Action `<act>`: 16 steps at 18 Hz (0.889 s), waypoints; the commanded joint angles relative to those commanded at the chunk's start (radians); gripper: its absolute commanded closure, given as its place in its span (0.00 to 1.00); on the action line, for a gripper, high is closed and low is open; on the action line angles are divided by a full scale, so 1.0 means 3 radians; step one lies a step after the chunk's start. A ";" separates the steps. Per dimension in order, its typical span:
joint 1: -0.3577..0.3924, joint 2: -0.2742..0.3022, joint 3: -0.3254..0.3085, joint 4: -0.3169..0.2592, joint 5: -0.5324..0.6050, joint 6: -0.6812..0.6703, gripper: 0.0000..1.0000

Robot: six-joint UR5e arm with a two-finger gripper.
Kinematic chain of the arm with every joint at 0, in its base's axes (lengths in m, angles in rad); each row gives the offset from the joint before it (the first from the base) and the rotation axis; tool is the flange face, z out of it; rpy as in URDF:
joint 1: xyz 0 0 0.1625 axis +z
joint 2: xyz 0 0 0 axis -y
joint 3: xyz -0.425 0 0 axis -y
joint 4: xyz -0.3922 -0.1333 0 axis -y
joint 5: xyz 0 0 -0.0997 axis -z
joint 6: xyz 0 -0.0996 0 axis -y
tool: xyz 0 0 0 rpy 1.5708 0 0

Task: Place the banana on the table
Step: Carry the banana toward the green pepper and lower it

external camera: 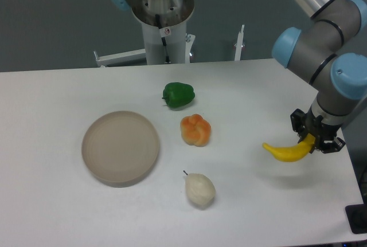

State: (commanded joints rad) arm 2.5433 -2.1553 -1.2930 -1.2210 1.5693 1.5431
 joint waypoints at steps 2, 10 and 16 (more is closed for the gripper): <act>0.0005 0.0046 -0.0087 -0.0036 0.0000 0.0026 0.70; 0.0010 0.0455 -0.0864 0.0046 0.0010 0.0644 0.71; -0.0020 0.0726 -0.1691 0.0407 0.0173 0.0864 0.71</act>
State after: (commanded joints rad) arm 2.5372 -1.9376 -1.8004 -1.0987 1.6213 1.8024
